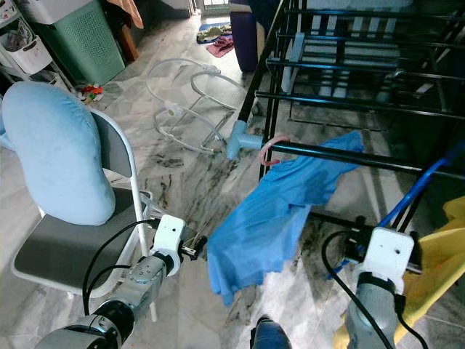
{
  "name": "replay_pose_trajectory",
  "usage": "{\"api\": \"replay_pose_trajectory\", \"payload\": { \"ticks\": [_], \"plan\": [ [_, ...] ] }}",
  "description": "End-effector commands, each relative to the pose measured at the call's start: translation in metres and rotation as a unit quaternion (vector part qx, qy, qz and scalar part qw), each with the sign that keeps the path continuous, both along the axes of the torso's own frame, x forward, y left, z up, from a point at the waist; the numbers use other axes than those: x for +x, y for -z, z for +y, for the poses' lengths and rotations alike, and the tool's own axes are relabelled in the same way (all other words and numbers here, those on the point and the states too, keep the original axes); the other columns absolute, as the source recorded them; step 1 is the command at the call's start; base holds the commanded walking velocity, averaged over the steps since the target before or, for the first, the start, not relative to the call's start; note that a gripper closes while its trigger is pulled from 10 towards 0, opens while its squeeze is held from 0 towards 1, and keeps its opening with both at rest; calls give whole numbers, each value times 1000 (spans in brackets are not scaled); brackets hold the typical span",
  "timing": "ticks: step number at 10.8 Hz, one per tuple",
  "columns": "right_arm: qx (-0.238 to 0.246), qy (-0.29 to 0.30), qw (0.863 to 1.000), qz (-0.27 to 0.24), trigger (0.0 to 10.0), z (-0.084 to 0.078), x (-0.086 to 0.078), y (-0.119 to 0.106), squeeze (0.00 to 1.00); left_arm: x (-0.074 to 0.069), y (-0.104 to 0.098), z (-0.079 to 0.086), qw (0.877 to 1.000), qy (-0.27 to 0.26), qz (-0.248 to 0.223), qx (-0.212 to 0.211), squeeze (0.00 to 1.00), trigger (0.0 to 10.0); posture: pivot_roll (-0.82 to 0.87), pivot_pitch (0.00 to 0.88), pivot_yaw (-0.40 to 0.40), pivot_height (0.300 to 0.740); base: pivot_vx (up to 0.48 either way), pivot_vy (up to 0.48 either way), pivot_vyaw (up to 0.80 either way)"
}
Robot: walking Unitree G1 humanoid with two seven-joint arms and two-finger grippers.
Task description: Hang hanger
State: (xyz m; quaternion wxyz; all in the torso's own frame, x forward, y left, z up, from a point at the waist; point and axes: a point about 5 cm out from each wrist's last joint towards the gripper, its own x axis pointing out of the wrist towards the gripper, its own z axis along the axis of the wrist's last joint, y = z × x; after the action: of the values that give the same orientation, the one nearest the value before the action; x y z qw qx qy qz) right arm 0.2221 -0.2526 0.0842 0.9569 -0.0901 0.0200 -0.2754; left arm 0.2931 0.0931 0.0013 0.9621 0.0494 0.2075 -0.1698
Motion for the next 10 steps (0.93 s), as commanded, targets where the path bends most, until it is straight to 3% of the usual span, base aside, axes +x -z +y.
{"api": "replay_pose_trajectory", "payload": {
  "ticks": [1,4,5,6,7,10],
  "plan": [
    [-4,14,1000,-1,10000,-2,-4,-2,1000,-1,3,3,1000,3,9,8,0,10000,-327,151,137,740,0,0,0],
    [-41,46,998,-5,10000,-11,-10,-8,961,-1,2,2,1000,7,9,9,0,10000,-332,148,140,740,0,0,0],
    [-53,37,998,-19,10000,-10,-7,-15,737,-1,3,1,1000,8,9,9,0,10000,-333,145,139,740,0,0,0],
    [-88,25,996,-24,10000,-7,-4,-22,90,-1,2,0,1000,9,9,9,0,10000,-334,141,137,740,0,0,0],
    [-105,11,994,-32,10000,-3,-1,-27,0,-1,2,0,1000,9,8,9,0,10000,-333,141,136,740,0,0,0],
    [-113,-29,992,-44,10000,9,5,-32,0,-2,4,1,1000,4,10,12,0,10000,-329,139,130,740,0,0,0]
  ]
}}
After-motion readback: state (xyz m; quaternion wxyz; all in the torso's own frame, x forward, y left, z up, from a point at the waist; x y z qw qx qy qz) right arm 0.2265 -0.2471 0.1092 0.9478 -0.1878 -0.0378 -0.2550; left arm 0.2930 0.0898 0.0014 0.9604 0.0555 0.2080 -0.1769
